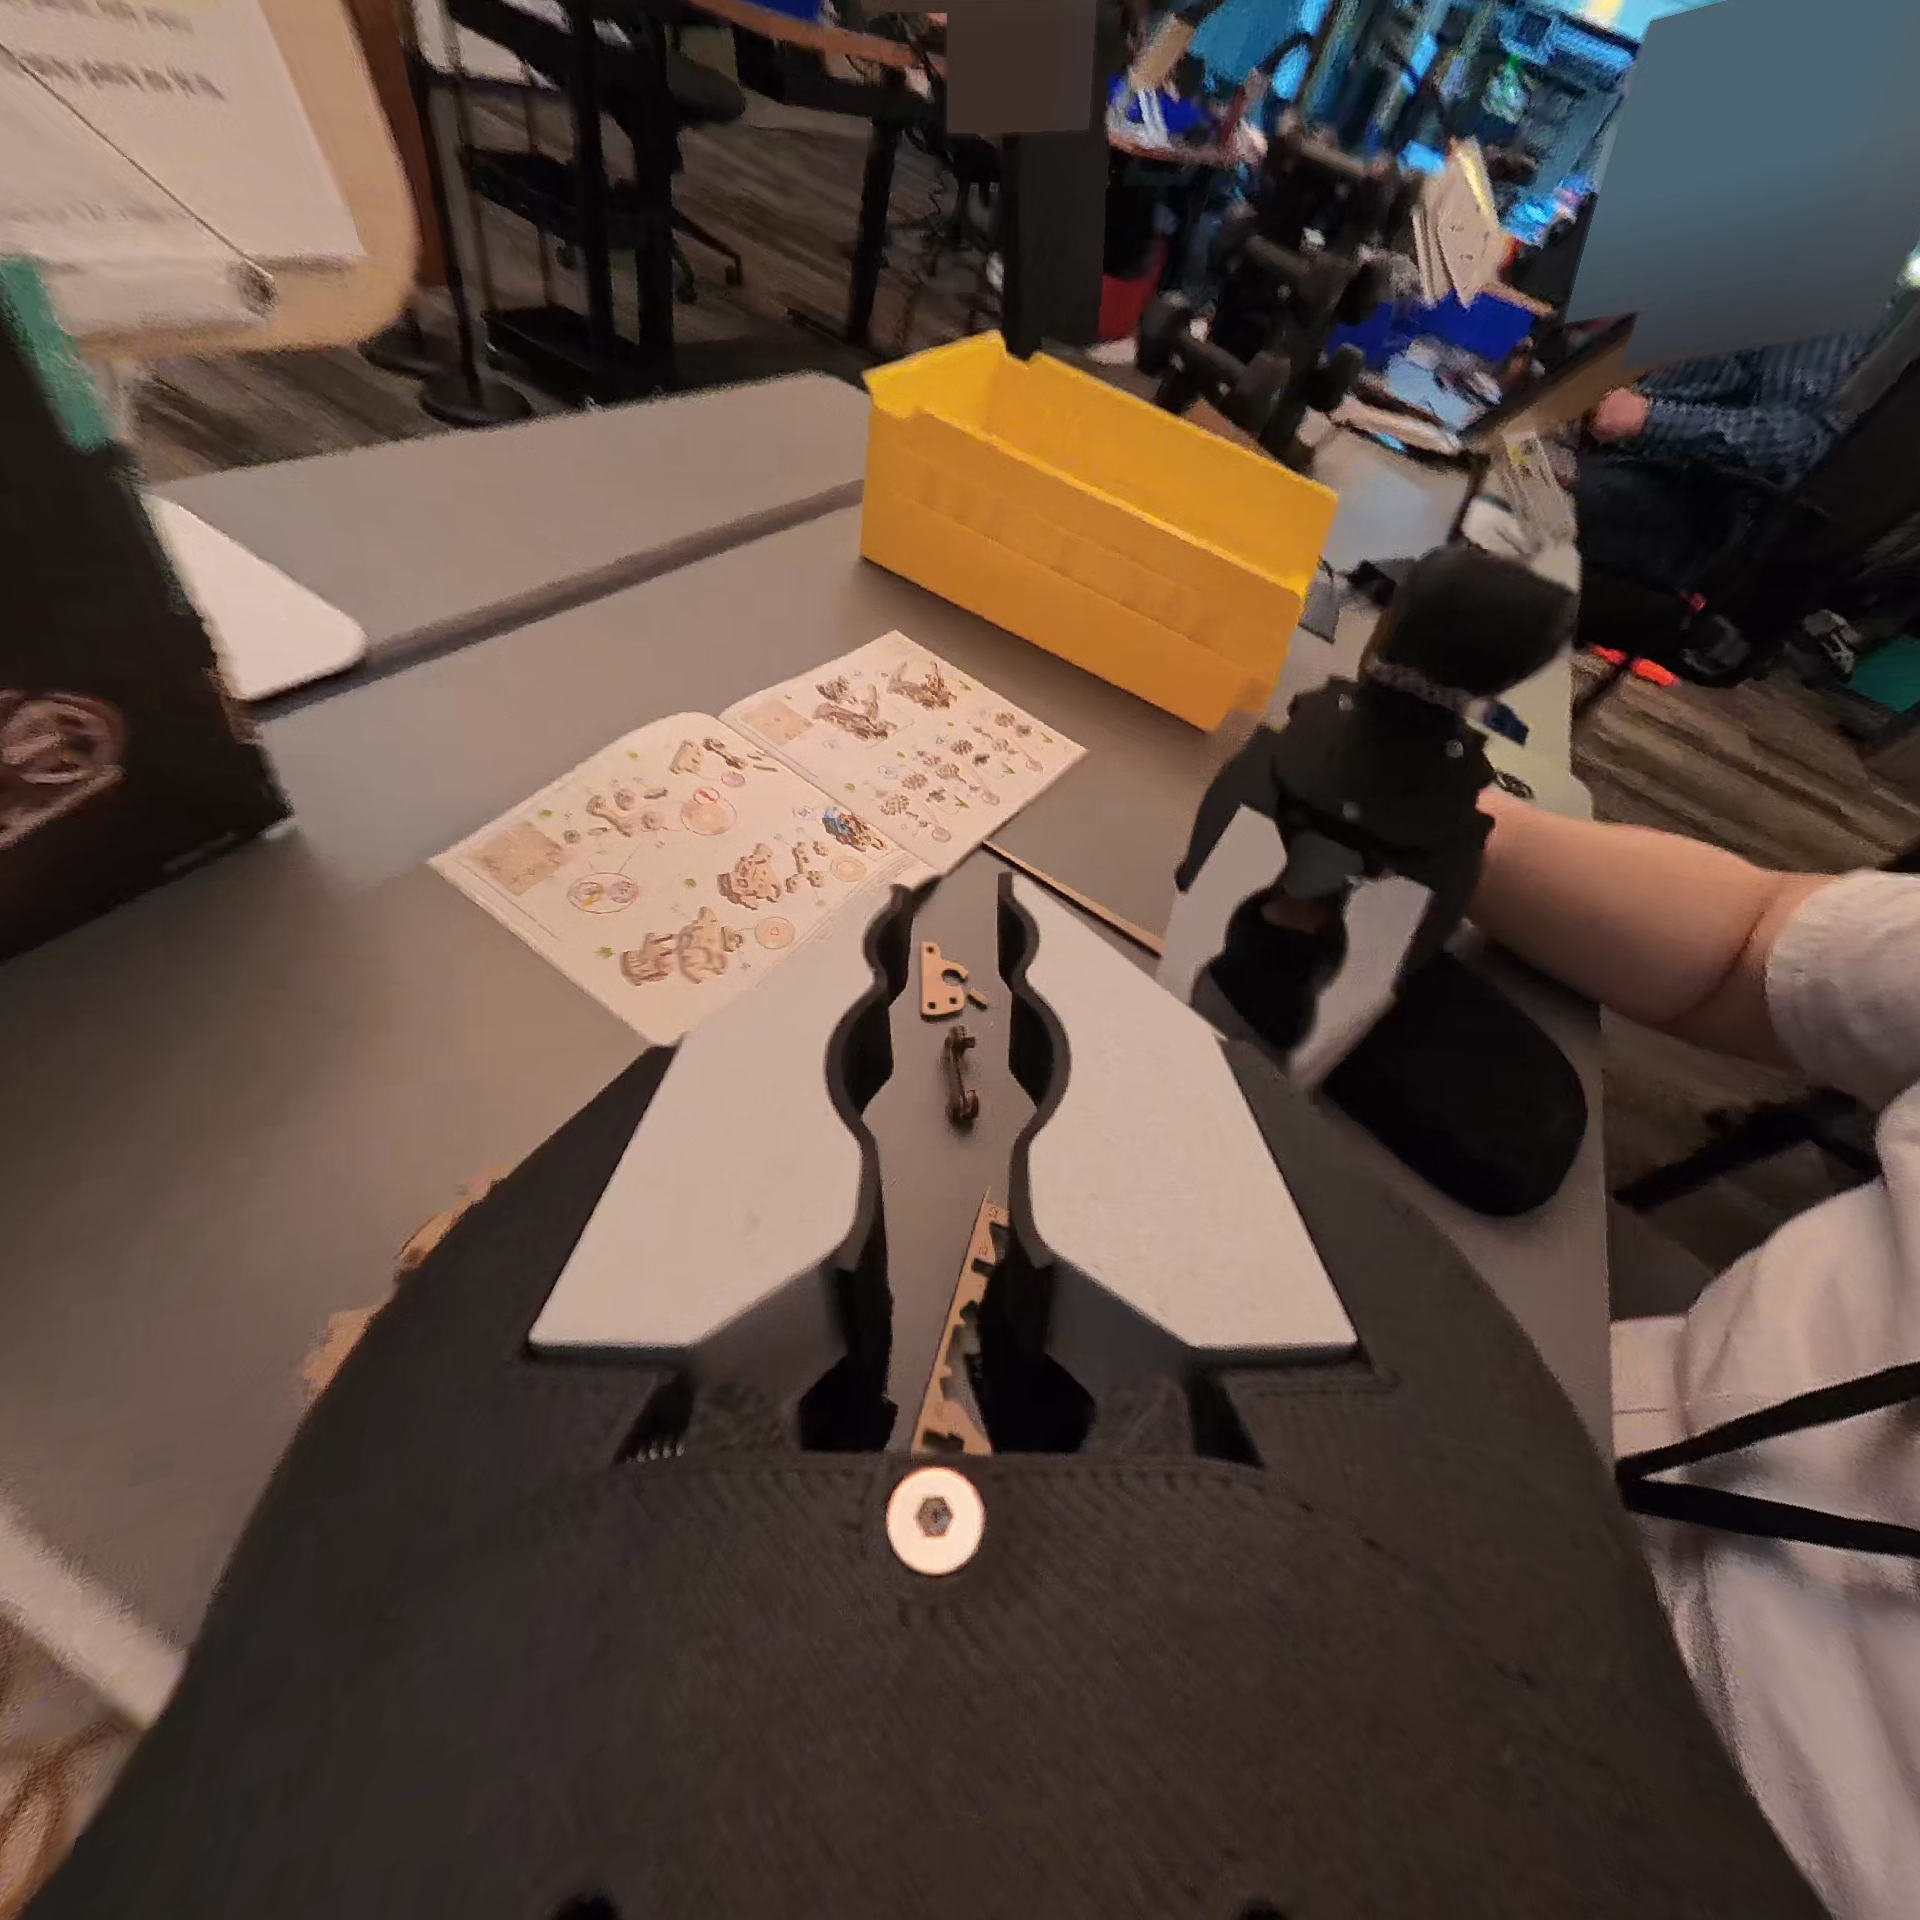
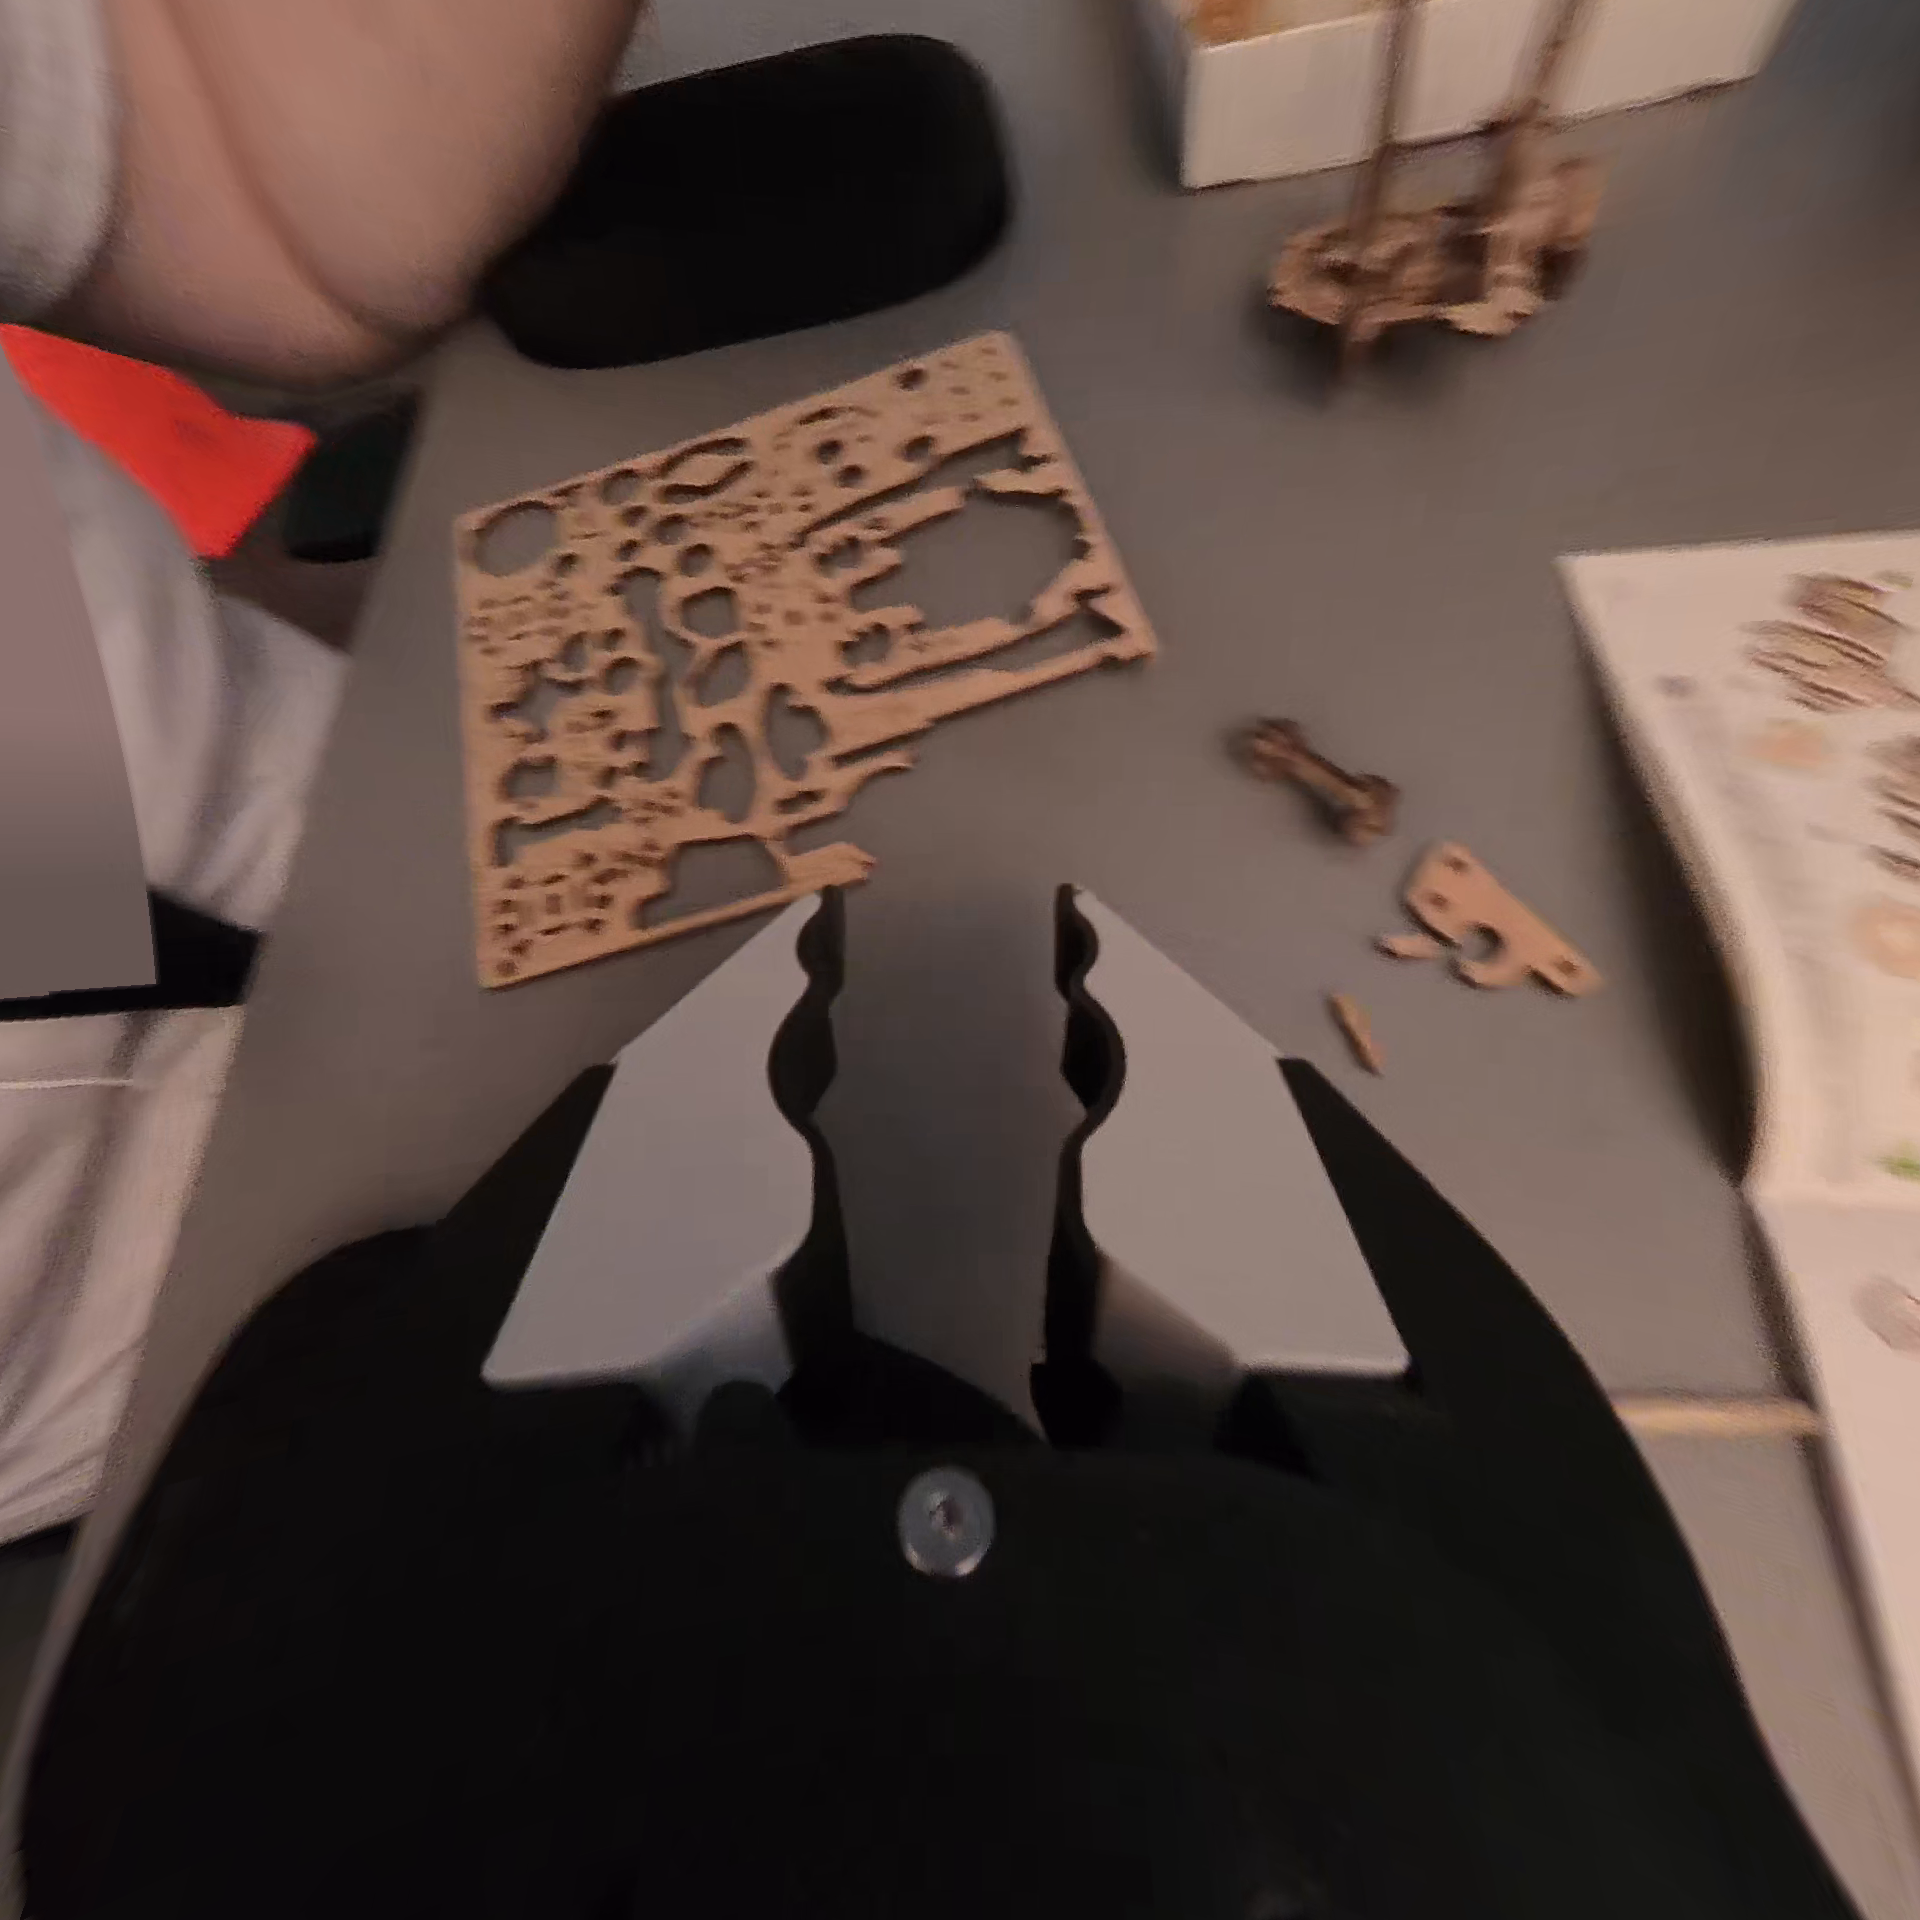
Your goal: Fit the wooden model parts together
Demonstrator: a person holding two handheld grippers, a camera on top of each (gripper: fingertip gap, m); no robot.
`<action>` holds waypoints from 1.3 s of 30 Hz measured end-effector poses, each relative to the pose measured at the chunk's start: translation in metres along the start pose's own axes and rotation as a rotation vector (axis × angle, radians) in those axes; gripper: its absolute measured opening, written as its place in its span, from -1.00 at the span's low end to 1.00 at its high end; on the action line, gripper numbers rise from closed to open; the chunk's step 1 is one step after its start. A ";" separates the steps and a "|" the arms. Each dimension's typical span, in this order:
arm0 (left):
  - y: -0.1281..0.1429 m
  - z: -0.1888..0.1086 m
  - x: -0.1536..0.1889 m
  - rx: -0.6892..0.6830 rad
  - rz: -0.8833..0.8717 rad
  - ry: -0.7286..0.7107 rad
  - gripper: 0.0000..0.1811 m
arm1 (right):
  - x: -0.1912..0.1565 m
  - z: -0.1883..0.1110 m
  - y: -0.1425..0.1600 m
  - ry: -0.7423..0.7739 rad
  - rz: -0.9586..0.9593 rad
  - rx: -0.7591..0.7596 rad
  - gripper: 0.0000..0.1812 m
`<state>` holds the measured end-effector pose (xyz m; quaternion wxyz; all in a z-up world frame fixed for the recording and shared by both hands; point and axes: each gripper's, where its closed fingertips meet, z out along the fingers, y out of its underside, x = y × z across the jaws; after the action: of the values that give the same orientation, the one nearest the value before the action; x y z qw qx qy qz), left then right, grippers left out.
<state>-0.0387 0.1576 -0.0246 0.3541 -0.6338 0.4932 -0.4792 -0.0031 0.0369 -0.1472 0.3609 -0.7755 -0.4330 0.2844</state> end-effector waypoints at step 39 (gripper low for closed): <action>0.116 -0.104 0.002 0.019 -0.318 -0.216 -0.74 | -0.031 0.038 0.005 0.039 -0.256 -0.144 -0.77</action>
<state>-0.1718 0.1276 -0.1011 0.3308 -0.7483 0.3412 -0.4629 -0.0443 0.0198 -0.1692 0.3460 -0.7431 -0.5407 0.1893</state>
